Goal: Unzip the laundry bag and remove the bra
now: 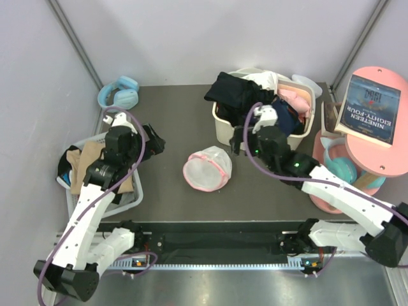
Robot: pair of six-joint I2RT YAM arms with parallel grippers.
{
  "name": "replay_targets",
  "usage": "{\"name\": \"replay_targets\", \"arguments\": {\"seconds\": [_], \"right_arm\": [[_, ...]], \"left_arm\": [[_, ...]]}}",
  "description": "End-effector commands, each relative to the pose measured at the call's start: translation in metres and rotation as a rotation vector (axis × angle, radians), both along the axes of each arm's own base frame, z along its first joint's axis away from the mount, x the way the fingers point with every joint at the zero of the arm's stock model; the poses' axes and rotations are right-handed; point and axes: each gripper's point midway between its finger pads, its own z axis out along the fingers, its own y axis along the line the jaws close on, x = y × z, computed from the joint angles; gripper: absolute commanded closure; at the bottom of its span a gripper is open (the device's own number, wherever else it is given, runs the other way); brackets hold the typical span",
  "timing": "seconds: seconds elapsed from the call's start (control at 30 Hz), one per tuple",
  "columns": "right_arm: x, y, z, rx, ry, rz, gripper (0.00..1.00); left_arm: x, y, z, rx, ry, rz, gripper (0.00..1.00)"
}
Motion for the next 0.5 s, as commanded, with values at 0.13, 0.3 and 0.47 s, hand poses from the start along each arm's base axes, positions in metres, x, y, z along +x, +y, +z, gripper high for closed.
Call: {"name": "replay_targets", "arguments": {"seconds": [0.13, 0.3, 0.47], "right_arm": [[-0.009, -0.071, 0.042, 0.158, -0.031, -0.135, 0.0], [-0.012, -0.082, 0.048, 0.148, -0.043, -0.137, 0.0], [-0.011, -0.077, 0.053, 0.147, -0.051, -0.105, 0.0]], "left_arm": [[-0.003, 0.02, 0.04, 0.054, -0.126, 0.056, 0.01], [-0.007, 0.025, 0.046, 0.063, -0.134, 0.077, 0.01], [-0.011, 0.029, 0.053, 0.064, -0.159, 0.091, 0.01]]}}
